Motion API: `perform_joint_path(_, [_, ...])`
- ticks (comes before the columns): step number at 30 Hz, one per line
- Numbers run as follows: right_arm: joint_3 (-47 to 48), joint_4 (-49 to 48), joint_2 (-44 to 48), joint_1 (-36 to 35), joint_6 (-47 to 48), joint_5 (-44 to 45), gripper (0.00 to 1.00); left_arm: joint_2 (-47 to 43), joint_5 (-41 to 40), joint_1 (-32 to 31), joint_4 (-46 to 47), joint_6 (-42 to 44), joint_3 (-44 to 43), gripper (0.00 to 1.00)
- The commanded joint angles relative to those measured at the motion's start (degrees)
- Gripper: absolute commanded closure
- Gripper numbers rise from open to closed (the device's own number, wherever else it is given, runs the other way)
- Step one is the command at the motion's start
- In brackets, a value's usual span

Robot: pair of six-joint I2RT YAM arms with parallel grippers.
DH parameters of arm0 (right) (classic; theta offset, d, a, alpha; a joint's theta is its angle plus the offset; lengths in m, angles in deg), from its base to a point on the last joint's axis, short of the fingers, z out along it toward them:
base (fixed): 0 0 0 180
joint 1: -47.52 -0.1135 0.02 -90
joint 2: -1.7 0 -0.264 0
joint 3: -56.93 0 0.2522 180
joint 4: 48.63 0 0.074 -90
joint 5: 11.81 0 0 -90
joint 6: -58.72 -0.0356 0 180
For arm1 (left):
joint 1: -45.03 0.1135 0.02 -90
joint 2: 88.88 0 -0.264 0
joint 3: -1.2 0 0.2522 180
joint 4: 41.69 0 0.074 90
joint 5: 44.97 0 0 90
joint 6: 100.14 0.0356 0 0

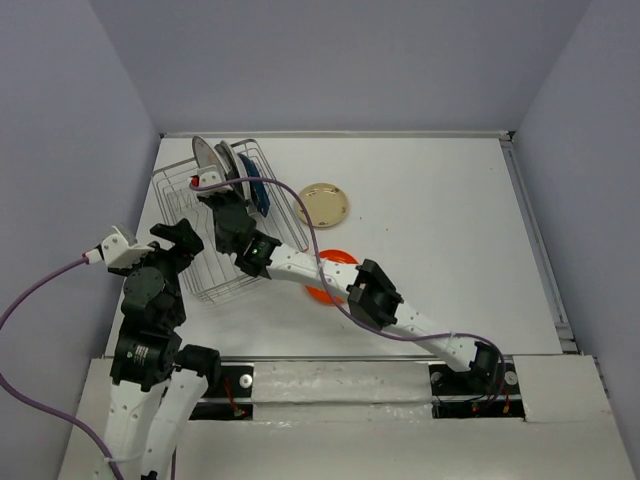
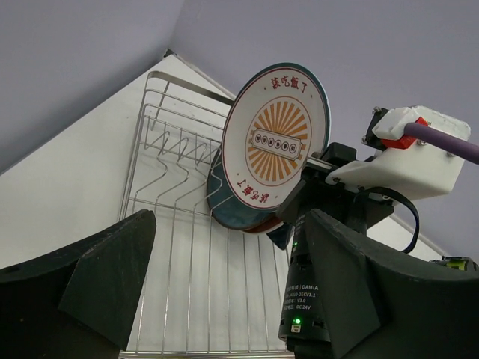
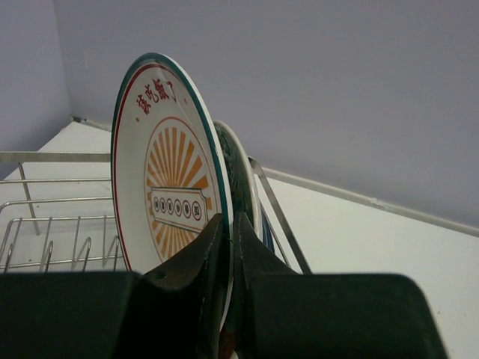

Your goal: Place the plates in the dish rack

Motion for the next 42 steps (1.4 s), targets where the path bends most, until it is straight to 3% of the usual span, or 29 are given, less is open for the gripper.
perform_joint_path(1, [-1.0,-2.4,0.4,-0.3,-0.9,2.7,0.93,0.8,-0.1,0.2,2.5,-0.6,-1.5,0.09])
perform_joint_path(5, [-4.5,-3.0,2.2,-2.1,-3.6,1.7,0.91,0.9,0.2,0.4,2.7,-0.3,-1.4,0.09])
perform_joint_path(11, [-15.2,1.1,10.3,-3.2,-14.8,-0.6,0.61,1.0,0.3,0.5,2.9,0.0,-1.2,0.08])
perform_joint_path(12, [-16.7,1.5,11.6,-3.2,-17.3,-0.8,0.51,1.0,0.4,0.6,2.9,0.0,-1.2,0.08])
perform_joint_path(14, [-21.3,2.4,15.5,-3.2,-19.8,-0.8,0.46,1.1,0.8,0.7,3.1,0.2,-1.1,0.08])
perform_joint_path(19, [-35.0,4.7,27.5,-3.2,-26.6,-4.3,0.44,0.8,1.7,1.2,3.7,0.7,-0.7,0.07])
perform_joint_path(25, [-55.9,13.5,46.1,-3.2,-35.8,-18.2,0.43,0.7,3.2,1.8,4.3,1.4,-0.3,0.06])
perform_joint_path(28, [-63.8,22.5,52.9,1.7,-41.9,-27.2,0.39,0.6,4.1,1.8,4.4,1.7,-0.1,0.07])
perform_joint_path(29, [-65.8,26.3,54.4,3.6,-43.5,-35.0,0.39,0.6,4.2,1.8,4.4,1.8,-0.1,0.06])
perform_joint_path(31, [-71.7,27.6,58.0,9.1,-46.0,-42.2,0.37,0.6,5.2,1.8,4.5,2.0,0.2,0.06])
perform_joint_path(34, [-74.1,34.4,59.6,12.3,-44.2,-49.7,0.35,0.8,6.6,1.7,4.9,2.2,0.3,0.06])
perform_joint_path(42, [-70.5,38.6,55.8,14.9,-42.7,-51.7,0.34,0.9,8.1,2.1,5.6,2.5,0.8,0.06])
